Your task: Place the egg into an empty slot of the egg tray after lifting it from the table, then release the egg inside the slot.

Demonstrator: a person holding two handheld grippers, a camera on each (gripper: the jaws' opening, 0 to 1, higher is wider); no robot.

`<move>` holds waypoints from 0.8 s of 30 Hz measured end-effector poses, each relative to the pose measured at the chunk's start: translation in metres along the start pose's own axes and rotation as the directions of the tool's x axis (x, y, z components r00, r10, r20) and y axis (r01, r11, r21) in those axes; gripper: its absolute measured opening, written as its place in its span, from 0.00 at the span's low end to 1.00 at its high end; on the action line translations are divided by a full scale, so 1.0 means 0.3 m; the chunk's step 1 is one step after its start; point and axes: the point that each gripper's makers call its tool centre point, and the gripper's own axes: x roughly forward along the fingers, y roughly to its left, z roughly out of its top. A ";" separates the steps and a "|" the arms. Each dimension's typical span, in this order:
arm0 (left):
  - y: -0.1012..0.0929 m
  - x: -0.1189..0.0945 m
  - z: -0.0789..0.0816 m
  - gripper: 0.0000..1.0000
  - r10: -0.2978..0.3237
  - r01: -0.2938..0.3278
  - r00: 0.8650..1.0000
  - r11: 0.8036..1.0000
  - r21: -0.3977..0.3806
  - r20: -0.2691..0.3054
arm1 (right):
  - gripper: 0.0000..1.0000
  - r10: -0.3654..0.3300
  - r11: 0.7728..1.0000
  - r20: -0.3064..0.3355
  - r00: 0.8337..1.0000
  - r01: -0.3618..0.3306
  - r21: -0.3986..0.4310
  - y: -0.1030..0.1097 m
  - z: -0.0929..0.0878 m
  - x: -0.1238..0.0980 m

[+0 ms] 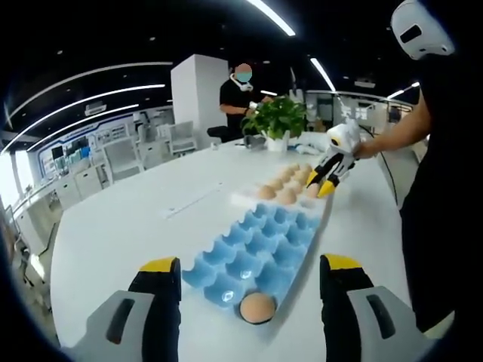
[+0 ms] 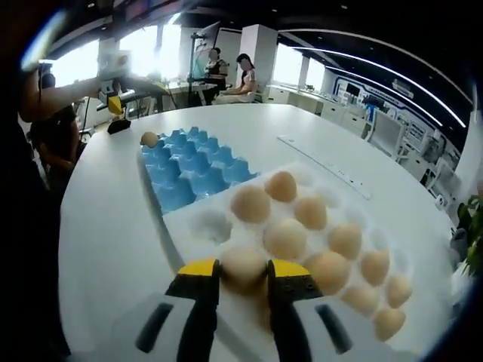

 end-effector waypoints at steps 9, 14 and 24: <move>0.003 0.001 0.001 0.74 0.004 -0.004 1.000 1.000 0.002 -0.005 | 0.26 0.033 0.999 -0.101 0.994 -0.031 0.024 -0.001 -0.005 0.011; 0.004 0.002 0.011 0.74 0.007 -0.007 1.000 1.000 0.006 0.004 | 0.25 0.034 0.999 -0.186 0.982 -0.026 0.041 -0.004 -0.009 0.017; 0.009 -0.002 0.010 0.73 0.014 -0.014 1.000 1.000 0.001 0.008 | 0.23 0.008 0.999 -0.165 0.986 -0.002 0.033 -0.007 0.034 -0.021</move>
